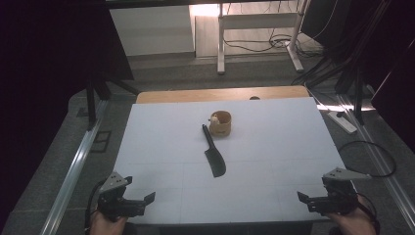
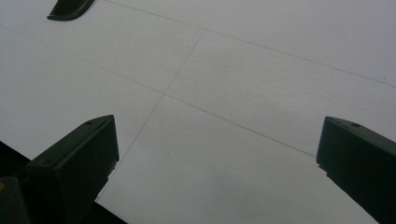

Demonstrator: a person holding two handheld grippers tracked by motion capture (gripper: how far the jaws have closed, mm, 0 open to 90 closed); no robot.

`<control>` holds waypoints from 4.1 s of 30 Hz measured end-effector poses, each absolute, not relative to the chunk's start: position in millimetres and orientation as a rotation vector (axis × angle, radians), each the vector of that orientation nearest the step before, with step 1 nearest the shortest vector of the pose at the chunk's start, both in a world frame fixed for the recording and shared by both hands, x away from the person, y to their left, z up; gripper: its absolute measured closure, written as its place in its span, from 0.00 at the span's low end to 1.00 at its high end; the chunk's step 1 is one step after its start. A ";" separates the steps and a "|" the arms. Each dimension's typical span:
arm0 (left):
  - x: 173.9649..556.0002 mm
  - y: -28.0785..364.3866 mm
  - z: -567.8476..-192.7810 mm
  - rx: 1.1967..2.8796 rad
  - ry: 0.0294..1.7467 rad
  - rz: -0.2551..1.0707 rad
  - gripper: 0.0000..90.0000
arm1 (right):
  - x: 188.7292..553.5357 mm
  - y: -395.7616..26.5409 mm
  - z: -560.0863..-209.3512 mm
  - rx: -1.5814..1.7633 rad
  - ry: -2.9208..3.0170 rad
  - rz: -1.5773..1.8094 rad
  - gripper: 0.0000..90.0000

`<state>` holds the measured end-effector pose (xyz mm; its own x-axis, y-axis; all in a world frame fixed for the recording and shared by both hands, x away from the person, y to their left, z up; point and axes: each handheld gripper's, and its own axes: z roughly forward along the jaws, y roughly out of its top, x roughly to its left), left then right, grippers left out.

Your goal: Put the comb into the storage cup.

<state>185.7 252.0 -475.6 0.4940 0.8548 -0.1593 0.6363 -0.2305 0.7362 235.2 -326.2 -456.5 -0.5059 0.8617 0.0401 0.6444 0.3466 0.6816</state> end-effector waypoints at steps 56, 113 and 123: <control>205.5 246.5 -468.5 1.972 1.144 0.282 0.00 | 235.6 -324.5 -456.3 1.300 2.292 0.949 0.00; 305.2 196.3 -447.6 2.111 1.001 0.222 0.00 | 237.6 -321.4 -458.1 1.285 2.339 0.921 0.00; 322.0 180.4 -445.4 2.148 0.988 0.211 0.00 | 237.8 -321.2 -458.2 1.283 2.343 0.920 0.00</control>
